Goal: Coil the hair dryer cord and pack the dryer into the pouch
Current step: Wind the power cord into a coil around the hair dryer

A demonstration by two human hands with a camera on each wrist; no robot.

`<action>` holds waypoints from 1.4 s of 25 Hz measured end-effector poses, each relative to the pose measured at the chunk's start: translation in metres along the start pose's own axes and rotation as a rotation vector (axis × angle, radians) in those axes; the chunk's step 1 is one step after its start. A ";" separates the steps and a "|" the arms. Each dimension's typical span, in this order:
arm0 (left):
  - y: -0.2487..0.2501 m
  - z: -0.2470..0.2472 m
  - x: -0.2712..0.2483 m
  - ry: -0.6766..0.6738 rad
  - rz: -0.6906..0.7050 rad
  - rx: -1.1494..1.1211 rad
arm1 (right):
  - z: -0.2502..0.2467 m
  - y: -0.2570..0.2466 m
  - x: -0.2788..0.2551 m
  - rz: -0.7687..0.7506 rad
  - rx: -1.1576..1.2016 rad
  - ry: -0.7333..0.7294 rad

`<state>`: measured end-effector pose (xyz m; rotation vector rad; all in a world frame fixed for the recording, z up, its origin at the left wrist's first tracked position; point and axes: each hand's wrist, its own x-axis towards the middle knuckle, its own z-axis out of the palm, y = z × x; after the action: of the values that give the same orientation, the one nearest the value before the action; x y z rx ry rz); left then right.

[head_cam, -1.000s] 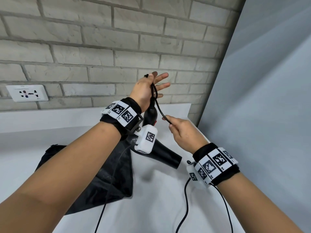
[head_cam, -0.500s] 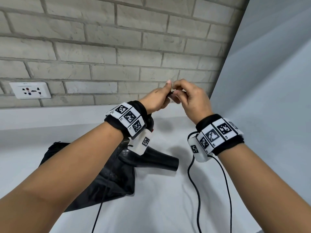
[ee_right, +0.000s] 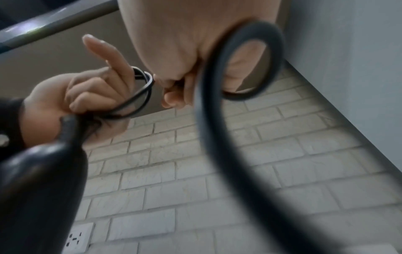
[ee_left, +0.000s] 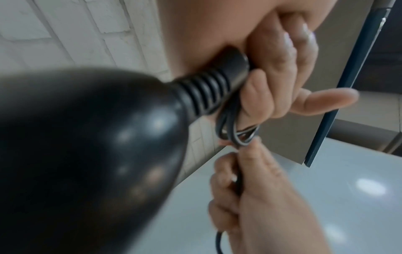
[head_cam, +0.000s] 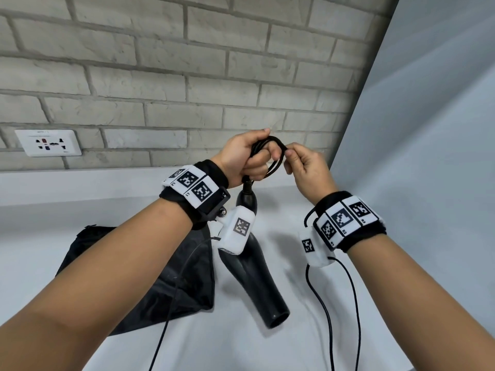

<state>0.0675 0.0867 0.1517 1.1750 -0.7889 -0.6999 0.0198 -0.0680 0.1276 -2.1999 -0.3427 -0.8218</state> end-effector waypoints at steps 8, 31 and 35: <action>0.004 0.010 0.000 0.136 0.108 -0.150 | 0.010 0.014 -0.027 0.134 -0.053 -0.060; -0.018 0.000 0.017 0.497 0.211 0.557 | 0.014 -0.022 -0.027 -0.404 -0.453 -0.011; -0.015 0.009 0.007 0.316 0.179 0.602 | -0.004 -0.024 -0.006 -0.387 -0.329 0.117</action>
<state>0.0626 0.0731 0.1401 1.6800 -0.8462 -0.1103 0.0020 -0.0549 0.1392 -2.4091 -0.6255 -1.2888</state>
